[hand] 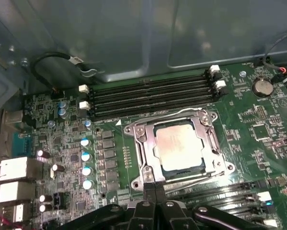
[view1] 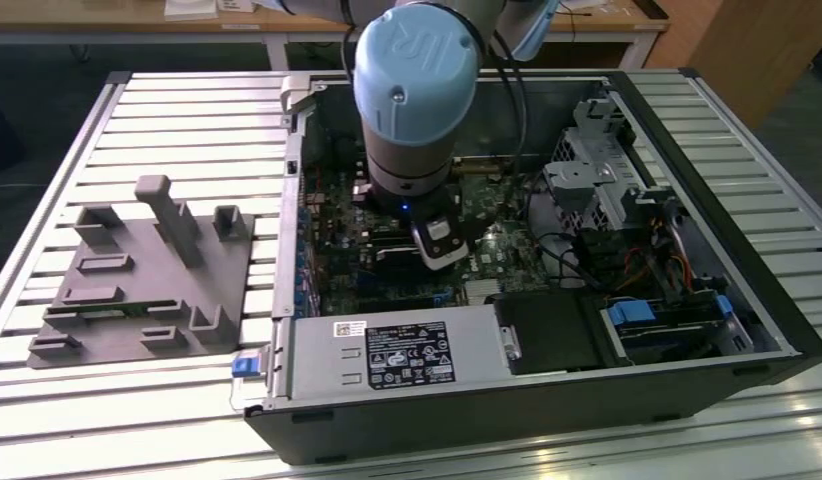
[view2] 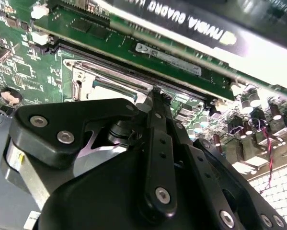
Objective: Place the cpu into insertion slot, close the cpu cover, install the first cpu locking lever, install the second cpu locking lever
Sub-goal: 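Install the second cpu locking lever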
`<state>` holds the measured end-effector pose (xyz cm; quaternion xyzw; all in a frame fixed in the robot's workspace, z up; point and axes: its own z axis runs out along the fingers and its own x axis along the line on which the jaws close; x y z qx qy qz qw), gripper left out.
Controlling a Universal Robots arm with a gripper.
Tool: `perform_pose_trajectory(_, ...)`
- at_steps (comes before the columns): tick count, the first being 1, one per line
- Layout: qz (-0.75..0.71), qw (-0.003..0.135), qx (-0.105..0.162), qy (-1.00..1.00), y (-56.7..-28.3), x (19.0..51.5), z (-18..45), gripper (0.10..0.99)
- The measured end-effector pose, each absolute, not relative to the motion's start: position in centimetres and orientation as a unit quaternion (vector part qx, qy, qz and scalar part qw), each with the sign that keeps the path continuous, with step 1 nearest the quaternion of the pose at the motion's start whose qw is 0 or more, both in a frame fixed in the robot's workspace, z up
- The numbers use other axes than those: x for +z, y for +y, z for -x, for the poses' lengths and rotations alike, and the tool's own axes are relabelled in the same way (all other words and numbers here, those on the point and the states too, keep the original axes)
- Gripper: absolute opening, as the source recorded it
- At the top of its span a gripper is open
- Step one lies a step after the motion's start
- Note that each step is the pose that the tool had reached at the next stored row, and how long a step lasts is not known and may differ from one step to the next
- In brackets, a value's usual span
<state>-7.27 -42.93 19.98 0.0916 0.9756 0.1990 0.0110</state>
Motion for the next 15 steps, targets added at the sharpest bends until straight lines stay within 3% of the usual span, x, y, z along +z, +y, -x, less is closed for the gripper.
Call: perform_pose_trajectory(15,-0.092,0.009,0.224,0.970,-43.30,19.13,7.89,0.106)
